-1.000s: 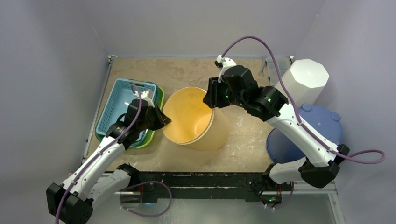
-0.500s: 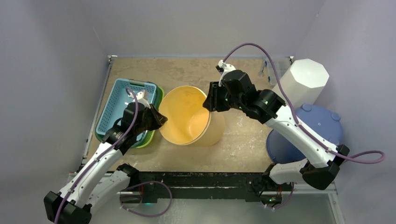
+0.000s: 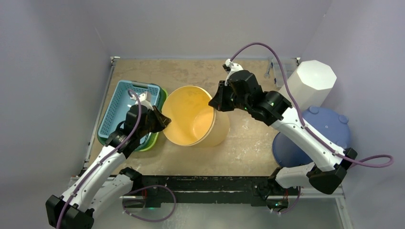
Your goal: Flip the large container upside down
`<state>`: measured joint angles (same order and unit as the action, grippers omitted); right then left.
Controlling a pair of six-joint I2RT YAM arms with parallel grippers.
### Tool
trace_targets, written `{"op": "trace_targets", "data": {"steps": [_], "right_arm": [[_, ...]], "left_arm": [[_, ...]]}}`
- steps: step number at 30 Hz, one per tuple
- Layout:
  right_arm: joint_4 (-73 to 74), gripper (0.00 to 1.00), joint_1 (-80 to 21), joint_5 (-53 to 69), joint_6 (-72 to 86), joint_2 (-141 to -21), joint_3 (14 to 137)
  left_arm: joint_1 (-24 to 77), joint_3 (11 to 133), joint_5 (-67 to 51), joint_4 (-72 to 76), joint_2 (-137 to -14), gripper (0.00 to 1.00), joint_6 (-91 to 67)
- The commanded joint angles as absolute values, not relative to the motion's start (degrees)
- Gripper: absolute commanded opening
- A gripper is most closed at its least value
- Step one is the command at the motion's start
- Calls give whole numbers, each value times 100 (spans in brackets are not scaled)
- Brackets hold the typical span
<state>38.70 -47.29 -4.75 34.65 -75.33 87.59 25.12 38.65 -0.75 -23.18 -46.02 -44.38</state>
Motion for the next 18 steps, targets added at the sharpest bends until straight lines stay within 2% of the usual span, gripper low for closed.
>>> {"op": "trace_targets", "data": {"steps": [1, 9, 12, 18], "right_arm": [[3688, 0, -4827, -214, 3238, -7645, 8937], [4281, 0, -4843, -1877, 2789, -7840, 9610], [4510, 0, -4840, -2382, 2689, -7977, 9840], [4738, 0, -4843, -3159, 2577, -8081, 10117]], "left_arm": [[2540, 3896, -679, -1539, -4773, 9, -4560], [2540, 4177, -770, -1705, -4941, 61, -4584], [2540, 4332, -714, -1892, -4918, 70, -4551], [2543, 4553, -320, -2432, -4682, 79, -4457]]}}
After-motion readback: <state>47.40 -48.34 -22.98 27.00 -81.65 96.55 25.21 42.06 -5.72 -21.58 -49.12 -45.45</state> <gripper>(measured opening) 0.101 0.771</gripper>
